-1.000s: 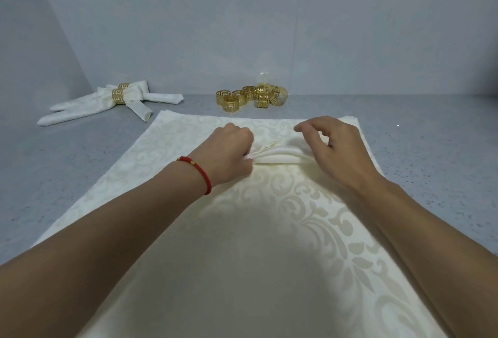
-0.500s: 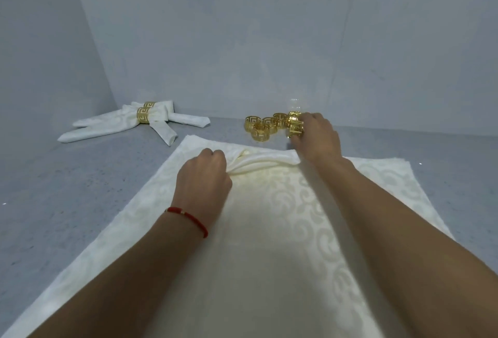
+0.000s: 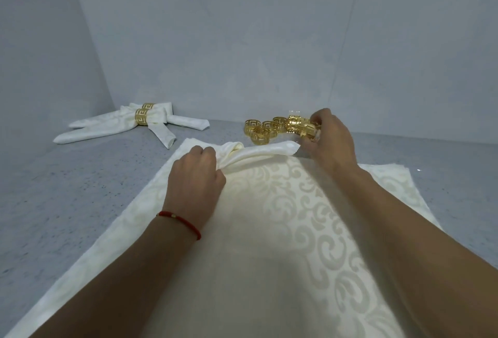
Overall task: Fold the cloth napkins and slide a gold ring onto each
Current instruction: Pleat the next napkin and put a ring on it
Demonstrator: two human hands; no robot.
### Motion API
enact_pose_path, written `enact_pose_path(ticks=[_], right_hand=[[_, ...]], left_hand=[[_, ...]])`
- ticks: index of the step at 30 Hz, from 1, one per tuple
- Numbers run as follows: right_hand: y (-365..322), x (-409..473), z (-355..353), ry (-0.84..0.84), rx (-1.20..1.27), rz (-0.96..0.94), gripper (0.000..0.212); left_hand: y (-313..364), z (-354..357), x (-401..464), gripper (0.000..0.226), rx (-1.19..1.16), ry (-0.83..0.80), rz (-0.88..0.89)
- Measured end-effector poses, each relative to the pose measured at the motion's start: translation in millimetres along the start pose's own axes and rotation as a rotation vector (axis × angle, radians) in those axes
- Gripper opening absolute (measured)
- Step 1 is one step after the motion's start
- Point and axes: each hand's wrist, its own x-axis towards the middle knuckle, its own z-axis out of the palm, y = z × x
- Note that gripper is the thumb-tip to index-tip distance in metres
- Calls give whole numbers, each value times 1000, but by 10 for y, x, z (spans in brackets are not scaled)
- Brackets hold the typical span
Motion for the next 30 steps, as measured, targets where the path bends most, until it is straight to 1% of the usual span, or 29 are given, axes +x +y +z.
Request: enact_pose_path(ticks=[2, 3, 4, 8, 13, 17, 20, 23, 27, 30], right_hand=[[-1, -210, -269, 28, 335, 119, 37], [-12, -324, -391, 33, 451, 160, 36], [-11, -453, -509, 26, 500, 165, 36], [43, -814, -713, -86, 534, 100, 40], [49, -939, -670, -166, 596, 80, 44], [-6, -963, -645, -199, 588, 9, 46], [-24, -981, -617, -263, 571, -60, 46], [-56, -1007, -595, -292, 461, -141, 43], [-163, -1041, -573, -269, 300, -265, 37], [-234, -1067, -531, -266, 169, -357, 34]], left_hand=[[-12, -32, 2, 31, -8, 39, 31], [-22, -51, 5, 33, -2, 55, 50], [-14, -76, -7, 36, 8, 66, 66], [-38, -115, -5, 36, 32, 77, 128], [-67, -114, -4, 19, 10, 109, 237], [-38, -122, -24, 15, -34, 94, 307], [-19, -111, -23, 12, -64, 68, 355], [3, -100, -20, 10, -74, 48, 383], [46, -84, -22, 9, -74, 36, 388], [102, -67, -39, 15, -86, 44, 400]])
